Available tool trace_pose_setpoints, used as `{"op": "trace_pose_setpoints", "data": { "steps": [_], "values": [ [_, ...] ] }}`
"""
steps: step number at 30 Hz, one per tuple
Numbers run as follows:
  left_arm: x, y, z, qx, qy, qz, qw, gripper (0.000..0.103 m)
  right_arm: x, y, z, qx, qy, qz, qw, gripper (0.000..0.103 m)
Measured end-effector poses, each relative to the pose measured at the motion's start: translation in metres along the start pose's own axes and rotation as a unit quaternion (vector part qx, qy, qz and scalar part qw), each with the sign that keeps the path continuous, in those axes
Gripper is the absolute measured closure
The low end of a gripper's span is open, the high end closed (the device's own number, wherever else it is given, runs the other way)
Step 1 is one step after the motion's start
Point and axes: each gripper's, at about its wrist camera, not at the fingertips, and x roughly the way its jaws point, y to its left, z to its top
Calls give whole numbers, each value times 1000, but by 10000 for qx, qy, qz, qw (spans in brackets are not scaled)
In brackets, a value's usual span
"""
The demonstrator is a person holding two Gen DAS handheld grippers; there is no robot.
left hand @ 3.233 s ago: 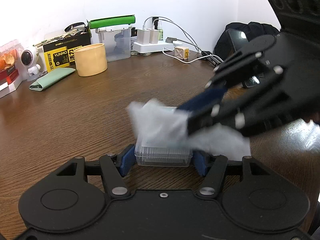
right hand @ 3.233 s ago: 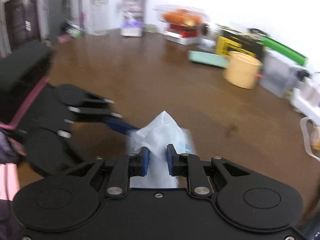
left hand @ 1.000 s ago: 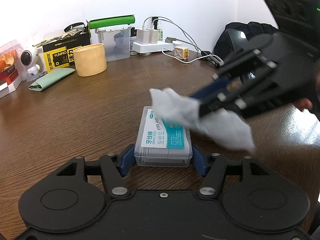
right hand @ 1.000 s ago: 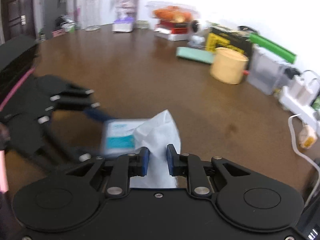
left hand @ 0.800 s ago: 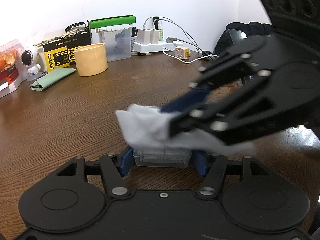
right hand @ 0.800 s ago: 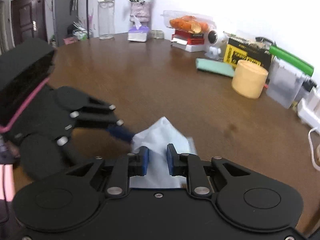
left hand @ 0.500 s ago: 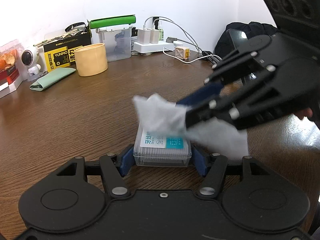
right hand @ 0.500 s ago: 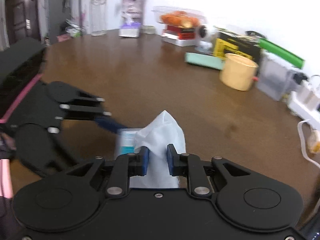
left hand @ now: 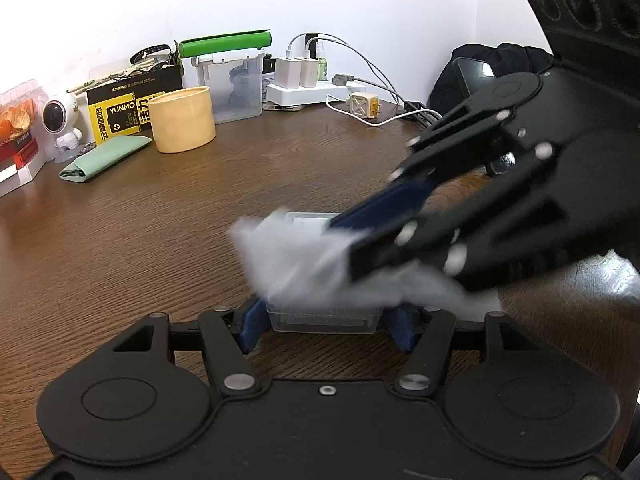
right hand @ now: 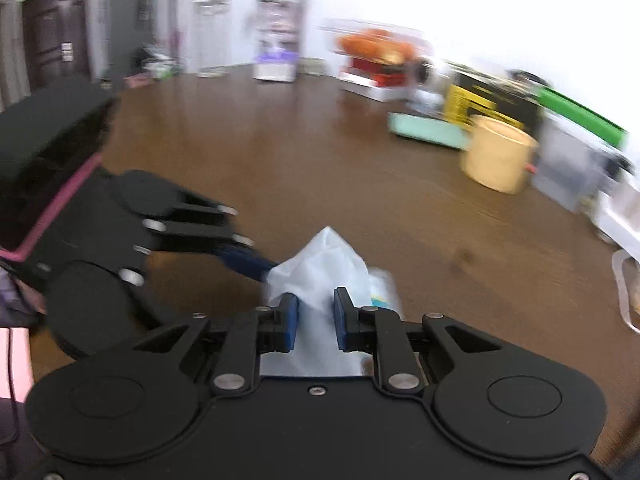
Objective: Clean container
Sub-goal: 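Rub the tissue over the box lid again with the right gripper, then set the clear box on the table with the left gripper while right drops the tissue beside it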
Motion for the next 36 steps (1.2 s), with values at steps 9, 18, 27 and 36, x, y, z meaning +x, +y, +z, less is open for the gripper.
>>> {"op": "trace_pose_setpoints", "data": {
  "steps": [9,18,27,36],
  "values": [
    [0,1,0,-22,-1,-6,10000,42,-3,-23,-3,224,43,-664,9975,82],
    [2,26,4,-619,-62,538,9966,46,3,-44,-9,788,-256,-1215,9891,83],
    [22,57,21,-1437,-123,1691,9750,54,24,-96,-17,2129,-500,-1831,9585,84],
    [12,63,21,-1710,-255,1927,9659,43,46,-122,-2,2224,-425,-2315,9461,66]
  ]
}}
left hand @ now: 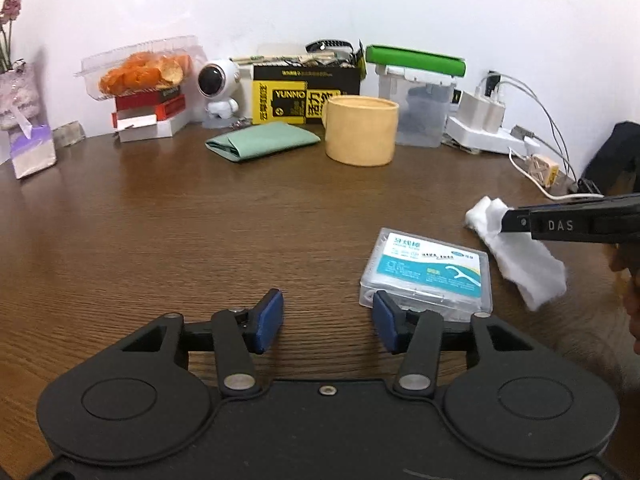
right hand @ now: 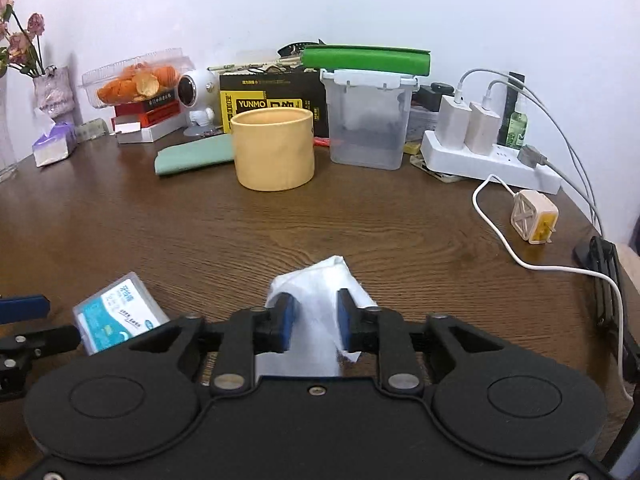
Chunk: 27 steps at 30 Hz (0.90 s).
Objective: Clean container
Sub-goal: 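Set the clear box on the table with the left gripper while right drops the tissue beside it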
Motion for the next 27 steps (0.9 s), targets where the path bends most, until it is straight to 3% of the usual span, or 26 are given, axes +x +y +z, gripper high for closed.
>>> {"op": "trace_pose_setpoints", "data": {
  "steps": [2,4,6,9,12,16,20,27],
  "values": [
    [-5,3,3,-188,11,45,9998,25,-18,-3,-2,95,-179,-99,9997,50],
    [-10,4,3,-240,-1,48,9997,22,-41,-8,-4,104,-428,-223,9988,45],
    [-18,3,-2,-203,16,149,9997,17,-68,-11,-14,103,-596,-223,9979,30],
    [-27,-1,-10,-338,172,235,9990,15,-93,-8,-38,-24,-509,-143,9986,16],
    [-37,-6,-21,-414,170,158,9989,10,-94,-4,-56,24,-146,-473,9988,16],
    [-44,-15,-29,-177,104,205,9996,3,-84,-4,-65,283,94,-554,9980,16],
    [-39,-19,-31,-110,138,501,9986,3,-77,3,-70,442,246,-644,9966,15],
    [-29,-14,-32,-187,410,408,9981,1,-74,13,-77,522,314,-823,9947,10]
  ]
}}
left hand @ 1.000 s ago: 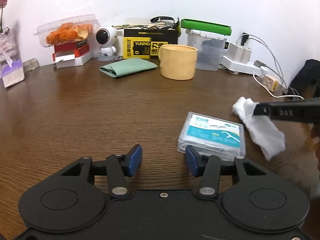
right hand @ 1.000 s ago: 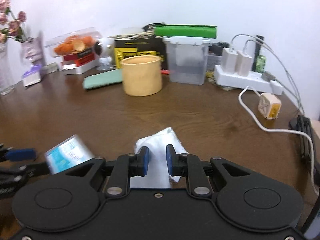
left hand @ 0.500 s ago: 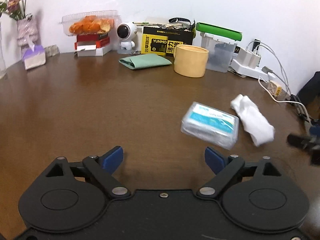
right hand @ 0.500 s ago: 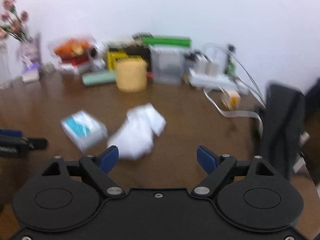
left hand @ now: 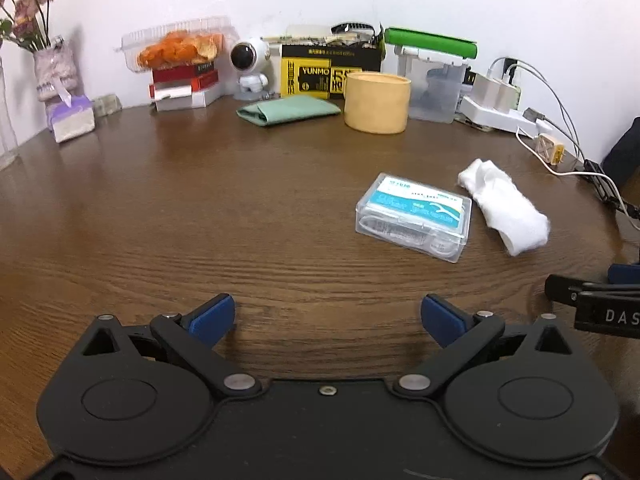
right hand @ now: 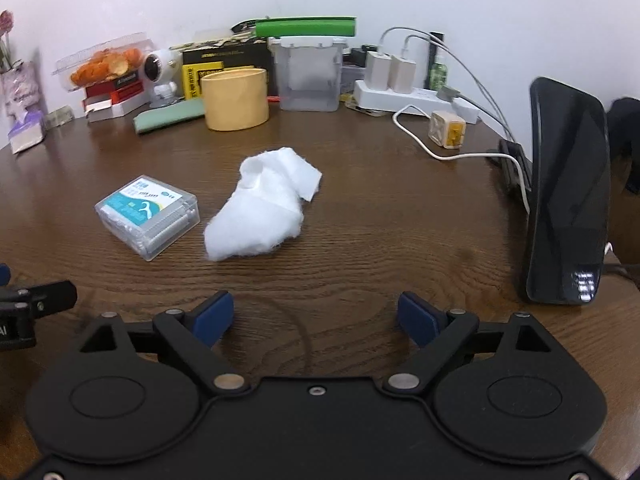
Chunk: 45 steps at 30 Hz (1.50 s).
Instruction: Clean container
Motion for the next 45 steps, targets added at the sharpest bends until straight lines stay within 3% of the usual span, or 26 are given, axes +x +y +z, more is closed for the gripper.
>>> {"op": "trace_pose_setpoints", "data": {
  "steps": [9,45],
  "values": [
    [1,-8,-5,162,9,129,9998,0,3,0,0,97,69,-48,9999,0],
    [0,-12,-7,61,-25,234,9997,0,2,1,-1,94,82,-37,9999,0]
  ]
}}
